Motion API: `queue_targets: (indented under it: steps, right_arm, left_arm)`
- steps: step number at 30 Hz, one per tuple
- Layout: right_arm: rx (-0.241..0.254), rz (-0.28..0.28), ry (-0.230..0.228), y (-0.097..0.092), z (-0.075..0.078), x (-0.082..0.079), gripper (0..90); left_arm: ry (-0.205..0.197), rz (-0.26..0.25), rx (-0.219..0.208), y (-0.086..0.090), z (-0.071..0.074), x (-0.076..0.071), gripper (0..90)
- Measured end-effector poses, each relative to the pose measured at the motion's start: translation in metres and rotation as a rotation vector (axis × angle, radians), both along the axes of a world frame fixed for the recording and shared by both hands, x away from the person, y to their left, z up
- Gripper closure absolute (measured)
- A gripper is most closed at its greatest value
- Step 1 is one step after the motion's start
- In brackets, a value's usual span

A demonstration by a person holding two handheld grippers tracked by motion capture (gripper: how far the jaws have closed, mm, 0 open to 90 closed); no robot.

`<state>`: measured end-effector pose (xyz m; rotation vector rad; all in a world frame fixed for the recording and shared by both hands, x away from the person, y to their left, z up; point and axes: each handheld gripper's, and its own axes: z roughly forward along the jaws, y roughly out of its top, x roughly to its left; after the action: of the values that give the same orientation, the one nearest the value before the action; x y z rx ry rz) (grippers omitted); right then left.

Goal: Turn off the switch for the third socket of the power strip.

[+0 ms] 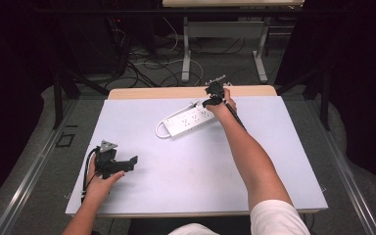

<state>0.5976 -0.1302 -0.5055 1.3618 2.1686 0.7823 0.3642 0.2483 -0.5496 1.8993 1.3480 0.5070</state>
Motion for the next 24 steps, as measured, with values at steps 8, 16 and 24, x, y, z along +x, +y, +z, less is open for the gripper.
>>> queue_targets:
  steps: [8,16,24]
  right_arm:
    - [-0.010,0.014,-0.004,-0.004,0.010,-0.006,33.2]
    - [0.024,0.027,0.013,-0.004,0.022,-0.016,27.0]
    - [-0.009,0.052,-0.006,-0.004,0.034,-0.027,19.0]
  left_arm:
    - [0.004,-0.012,0.011,0.000,0.001,0.000,3.5]
    - [0.003,-0.016,0.018,-0.001,0.001,0.000,3.5]
    - [0.017,-0.025,0.023,-0.002,0.002,0.000,3.5]
